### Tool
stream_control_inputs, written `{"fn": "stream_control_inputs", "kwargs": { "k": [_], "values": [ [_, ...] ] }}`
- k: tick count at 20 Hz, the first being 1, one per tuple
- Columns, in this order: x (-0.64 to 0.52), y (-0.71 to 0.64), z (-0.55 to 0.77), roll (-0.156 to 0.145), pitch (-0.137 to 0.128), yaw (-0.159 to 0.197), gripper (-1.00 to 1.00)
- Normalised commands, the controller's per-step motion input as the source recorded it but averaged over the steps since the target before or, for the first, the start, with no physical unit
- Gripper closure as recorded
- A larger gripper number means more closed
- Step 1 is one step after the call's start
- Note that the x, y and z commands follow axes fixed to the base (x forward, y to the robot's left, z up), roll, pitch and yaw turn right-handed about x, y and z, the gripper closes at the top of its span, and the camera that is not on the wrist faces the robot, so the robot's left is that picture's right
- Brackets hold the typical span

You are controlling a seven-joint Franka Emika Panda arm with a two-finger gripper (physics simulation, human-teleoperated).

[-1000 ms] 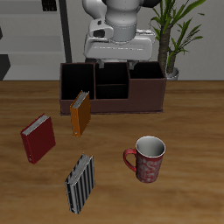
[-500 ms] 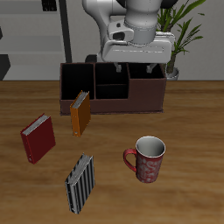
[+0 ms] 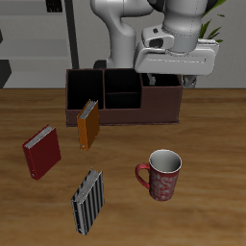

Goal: Place the red mug into the back desk caddy's right compartment

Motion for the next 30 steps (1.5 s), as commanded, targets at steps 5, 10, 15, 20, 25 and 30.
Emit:
{"fn": "stream_control_inputs", "kwargs": {
  "k": [5, 10, 15, 20, 25, 30],
  "values": [
    [0.42, 0.14, -0.01, -0.051, 0.008, -0.002, -1.00],
    [0.34, 0.21, -0.03, 0.005, -0.039, 0.049, -1.00],
    [0.32, 0.11, -0.24, 0.057, 0.003, 0.021, -1.00],
    [0.24, 0.15, -0.39, 0.028, -0.020, 0.014, -1.00],
    [0.03, 0.19, -0.28, 0.041, -0.018, 0.004, -1.00],
    [0.13, 0.06, -0.32, 0.002, 0.009, -0.016, -1.00]
  ]
}}
